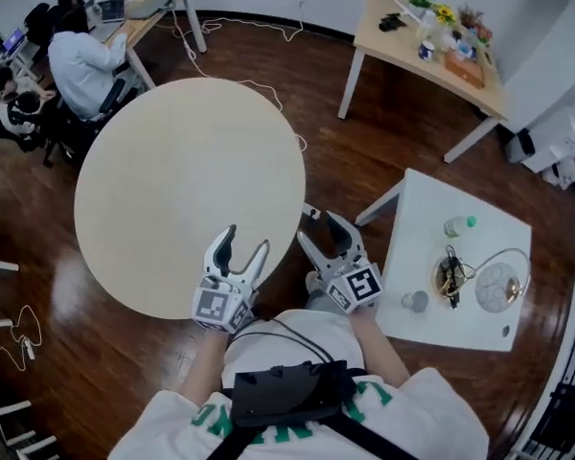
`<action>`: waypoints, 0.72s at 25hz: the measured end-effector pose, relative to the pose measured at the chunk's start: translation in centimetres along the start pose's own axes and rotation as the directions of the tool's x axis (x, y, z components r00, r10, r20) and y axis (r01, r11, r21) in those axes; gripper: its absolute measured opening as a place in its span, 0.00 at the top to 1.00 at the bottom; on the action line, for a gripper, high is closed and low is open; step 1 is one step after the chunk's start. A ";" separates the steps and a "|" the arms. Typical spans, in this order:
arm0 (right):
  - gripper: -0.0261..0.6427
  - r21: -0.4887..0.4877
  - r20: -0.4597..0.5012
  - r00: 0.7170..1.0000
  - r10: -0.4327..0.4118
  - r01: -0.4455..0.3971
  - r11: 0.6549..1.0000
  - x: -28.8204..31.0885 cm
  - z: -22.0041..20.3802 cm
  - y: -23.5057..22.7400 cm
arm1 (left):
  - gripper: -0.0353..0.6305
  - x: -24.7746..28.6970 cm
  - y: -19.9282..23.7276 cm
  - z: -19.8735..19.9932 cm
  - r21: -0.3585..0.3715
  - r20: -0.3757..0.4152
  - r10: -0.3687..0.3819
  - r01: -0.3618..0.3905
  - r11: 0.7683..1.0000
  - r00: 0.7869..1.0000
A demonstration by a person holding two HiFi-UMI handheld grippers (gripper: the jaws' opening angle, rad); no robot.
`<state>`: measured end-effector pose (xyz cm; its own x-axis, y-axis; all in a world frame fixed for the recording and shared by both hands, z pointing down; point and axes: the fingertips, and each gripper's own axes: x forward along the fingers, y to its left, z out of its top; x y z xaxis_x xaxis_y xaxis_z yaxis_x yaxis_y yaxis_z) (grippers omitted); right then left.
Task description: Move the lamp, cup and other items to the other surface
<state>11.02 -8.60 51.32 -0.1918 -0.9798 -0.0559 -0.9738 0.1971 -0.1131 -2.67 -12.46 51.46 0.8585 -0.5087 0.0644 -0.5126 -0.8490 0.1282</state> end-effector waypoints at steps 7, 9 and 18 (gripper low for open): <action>0.56 0.026 -0.070 0.947 0.315 -0.314 0.949 7.4 -1.9 9.9 | 0.50 -10.7 8.5 1.0 -0.045 0.039 0.334 -0.332 0.942 0.942; 0.56 0.023 -0.079 0.918 0.388 -0.388 0.921 8.8 -2.1 12.5 | 0.50 -13.2 9.7 0.9 -0.050 0.043 0.396 -0.394 0.918 0.917; 0.56 0.054 -0.123 0.819 0.561 -0.559 0.828 11.9 -3.4 20.8 | 0.50 -19.6 12.2 0.7 -0.096 0.070 0.543 -0.536 0.839 0.837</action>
<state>-11.91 -16.23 51.65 -0.7181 -0.6958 0.0129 -0.6923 0.7123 -0.1160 -25.81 -12.97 51.09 0.4396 -0.8965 0.0546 -0.8891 -0.4258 0.1679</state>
